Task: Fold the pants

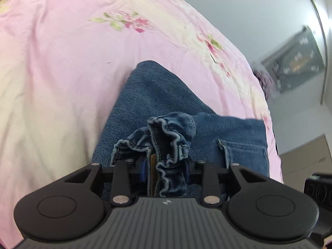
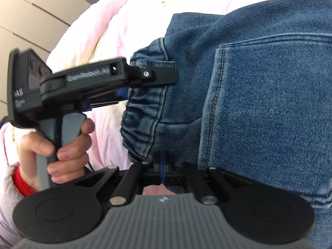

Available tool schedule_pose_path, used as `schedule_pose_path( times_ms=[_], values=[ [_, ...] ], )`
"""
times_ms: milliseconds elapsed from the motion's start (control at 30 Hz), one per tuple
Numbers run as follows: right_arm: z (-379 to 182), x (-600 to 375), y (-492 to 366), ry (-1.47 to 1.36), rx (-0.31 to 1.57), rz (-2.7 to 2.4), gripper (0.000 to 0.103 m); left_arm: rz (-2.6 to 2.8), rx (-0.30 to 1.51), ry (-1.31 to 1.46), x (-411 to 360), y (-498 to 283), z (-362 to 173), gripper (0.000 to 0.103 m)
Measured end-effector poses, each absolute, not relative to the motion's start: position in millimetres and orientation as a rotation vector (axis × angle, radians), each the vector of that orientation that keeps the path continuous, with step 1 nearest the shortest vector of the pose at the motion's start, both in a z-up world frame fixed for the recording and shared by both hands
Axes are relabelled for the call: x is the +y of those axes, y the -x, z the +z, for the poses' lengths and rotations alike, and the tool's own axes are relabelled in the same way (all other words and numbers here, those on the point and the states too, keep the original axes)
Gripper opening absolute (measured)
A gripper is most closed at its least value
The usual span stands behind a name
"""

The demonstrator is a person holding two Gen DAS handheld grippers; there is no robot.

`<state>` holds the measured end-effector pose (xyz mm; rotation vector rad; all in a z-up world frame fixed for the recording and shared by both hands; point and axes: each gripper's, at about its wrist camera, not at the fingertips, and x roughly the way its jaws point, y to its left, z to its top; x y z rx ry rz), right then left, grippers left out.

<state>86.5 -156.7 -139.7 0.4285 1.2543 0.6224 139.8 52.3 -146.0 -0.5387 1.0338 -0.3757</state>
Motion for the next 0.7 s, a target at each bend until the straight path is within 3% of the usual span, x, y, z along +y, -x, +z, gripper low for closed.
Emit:
schedule_pose_path(
  times_ms=[200, 300, 333, 533, 700],
  values=[
    [-127, -180, -73, -0.488, 1.172, 0.637, 0.000, -0.368, 0.937, 0.459, 40, -128, -120, 0.025],
    [-100, -214, -55, -0.519, 1.078, 0.614, 0.046, -0.394, 0.885, 0.388, 36, -122, -94, 0.025],
    [-89, -226, -48, -0.504, 1.028, 0.594, 0.049, -0.404, 0.863, 0.339, 32, -120, -83, 0.025],
    [-56, -299, -22, -0.332, 0.895, 0.363, 0.048, -0.480, 0.816, 0.130, 17, -140, -39, 0.024],
    [-80, -331, -12, -0.328, 0.995, 0.273, 0.044, -0.464, 0.937, 0.072, 18, -175, -67, 0.024]
  ],
)
